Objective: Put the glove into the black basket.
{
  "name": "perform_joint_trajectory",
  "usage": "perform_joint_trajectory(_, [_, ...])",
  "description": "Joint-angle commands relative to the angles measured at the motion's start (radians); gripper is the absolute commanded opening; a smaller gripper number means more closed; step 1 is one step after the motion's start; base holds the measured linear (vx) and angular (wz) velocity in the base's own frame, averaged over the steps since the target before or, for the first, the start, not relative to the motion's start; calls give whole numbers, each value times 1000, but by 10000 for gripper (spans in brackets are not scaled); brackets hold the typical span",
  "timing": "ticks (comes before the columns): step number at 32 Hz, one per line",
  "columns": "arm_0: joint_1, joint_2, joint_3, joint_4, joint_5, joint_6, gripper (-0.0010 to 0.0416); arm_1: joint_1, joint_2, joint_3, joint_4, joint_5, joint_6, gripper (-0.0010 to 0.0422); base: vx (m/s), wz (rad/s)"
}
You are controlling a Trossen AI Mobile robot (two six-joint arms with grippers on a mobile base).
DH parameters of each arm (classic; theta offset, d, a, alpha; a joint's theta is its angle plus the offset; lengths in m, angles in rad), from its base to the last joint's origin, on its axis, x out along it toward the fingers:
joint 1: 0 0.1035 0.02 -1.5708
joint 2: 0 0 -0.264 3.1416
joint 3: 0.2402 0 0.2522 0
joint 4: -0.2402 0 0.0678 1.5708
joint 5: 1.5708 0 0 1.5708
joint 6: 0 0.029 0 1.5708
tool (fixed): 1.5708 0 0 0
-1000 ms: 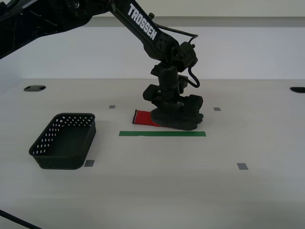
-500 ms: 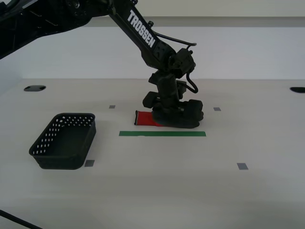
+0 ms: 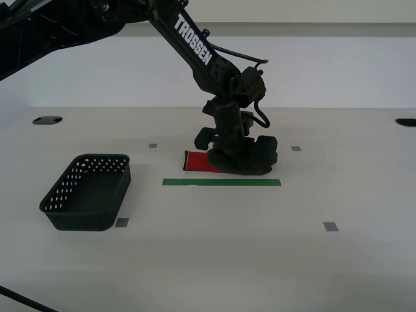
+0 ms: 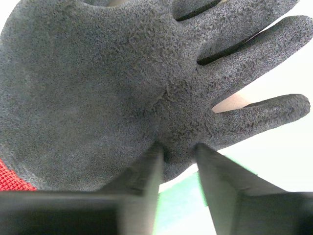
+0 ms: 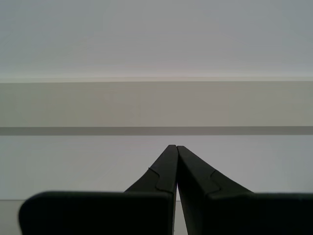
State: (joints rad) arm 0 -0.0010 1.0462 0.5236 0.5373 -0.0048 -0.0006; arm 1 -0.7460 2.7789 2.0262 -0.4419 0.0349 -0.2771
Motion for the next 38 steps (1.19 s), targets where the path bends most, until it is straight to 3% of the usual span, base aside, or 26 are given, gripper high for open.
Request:
perform_joint_trajectory(1, [1, 0, 1, 2, 1, 0, 1, -1, 0, 0, -13, 5, 16, 2, 0, 0])
perform_joint_trajectory(8, [1, 0, 1, 2, 1, 0, 1, 1, 0, 0, -15, 3, 27, -1, 0, 0])
perform_joint_trajectory(21, [1, 0, 1, -1, 1, 0, 1, 0, -6, 203, -284, 19, 277, -2, 0, 0])
perform_joint_trajectory(30, [1, 0, 1, 0, 1, 0, 1, 3, -86, 212, -408, 50, 381, -2, 0, 0])
perform_joint_trajectory(34, [1, 0, 1, 1, 1, 0, 0, 8, -128, 212, -458, 90, 392, -2, 0, 0])
perform_joint_trajectory(38, [1, 0, 1, 0, 1, 0, 0, 18, -177, 212, -531, 90, 428, -2, 0, 0])
